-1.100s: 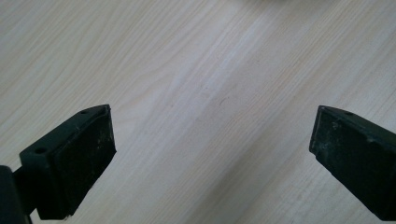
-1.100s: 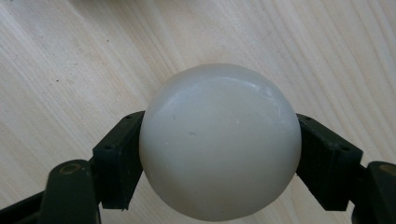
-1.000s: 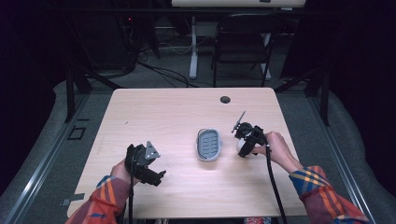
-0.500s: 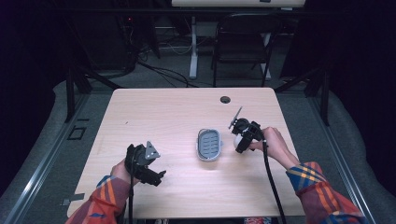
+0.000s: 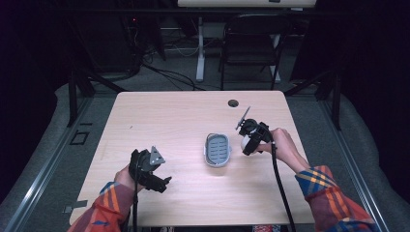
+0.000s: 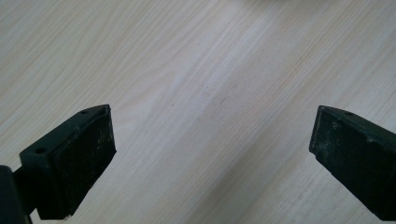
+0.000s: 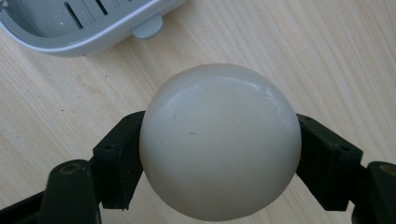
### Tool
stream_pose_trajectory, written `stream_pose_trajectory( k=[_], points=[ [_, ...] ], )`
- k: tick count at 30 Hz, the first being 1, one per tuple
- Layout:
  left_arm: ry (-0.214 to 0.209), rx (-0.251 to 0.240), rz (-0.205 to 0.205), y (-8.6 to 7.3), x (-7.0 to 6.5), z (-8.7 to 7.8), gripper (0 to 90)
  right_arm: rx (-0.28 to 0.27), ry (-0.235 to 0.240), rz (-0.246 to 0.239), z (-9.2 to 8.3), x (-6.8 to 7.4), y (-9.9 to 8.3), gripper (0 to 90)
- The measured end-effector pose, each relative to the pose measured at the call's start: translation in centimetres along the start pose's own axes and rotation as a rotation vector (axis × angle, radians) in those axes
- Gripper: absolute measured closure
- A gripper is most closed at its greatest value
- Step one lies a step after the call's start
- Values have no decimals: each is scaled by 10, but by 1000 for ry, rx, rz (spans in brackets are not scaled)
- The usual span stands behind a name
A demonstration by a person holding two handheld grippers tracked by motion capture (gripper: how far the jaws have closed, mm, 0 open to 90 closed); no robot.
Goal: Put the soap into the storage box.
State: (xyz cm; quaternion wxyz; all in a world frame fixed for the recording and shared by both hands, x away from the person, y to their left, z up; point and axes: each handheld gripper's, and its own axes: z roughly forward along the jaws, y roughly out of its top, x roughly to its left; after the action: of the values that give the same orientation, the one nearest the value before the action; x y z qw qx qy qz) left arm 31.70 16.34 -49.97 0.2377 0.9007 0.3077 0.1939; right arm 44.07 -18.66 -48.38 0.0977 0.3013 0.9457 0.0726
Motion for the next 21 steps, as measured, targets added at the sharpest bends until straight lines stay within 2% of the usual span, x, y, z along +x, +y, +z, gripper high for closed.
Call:
stream_pose_trajectory(
  k=[4, 6, 12, 21],
  points=[
    [2, 0, 0, 0, -1, 0, 2, 11, -14, -17, -4, 0, 2, 241],
    [6, -5, 3, 1, -2, -1, 2, -9, -11, -8, -6, 2, 2, 241],
    [5, 2, -4, 1, -1, 1, 2, -7, -34, -34, -10, 6, 9, 241],
    [7, -1, -6, 1, -2, 1, 2, -12, -31, -44, -14, 10, 13, 241]
  ],
)
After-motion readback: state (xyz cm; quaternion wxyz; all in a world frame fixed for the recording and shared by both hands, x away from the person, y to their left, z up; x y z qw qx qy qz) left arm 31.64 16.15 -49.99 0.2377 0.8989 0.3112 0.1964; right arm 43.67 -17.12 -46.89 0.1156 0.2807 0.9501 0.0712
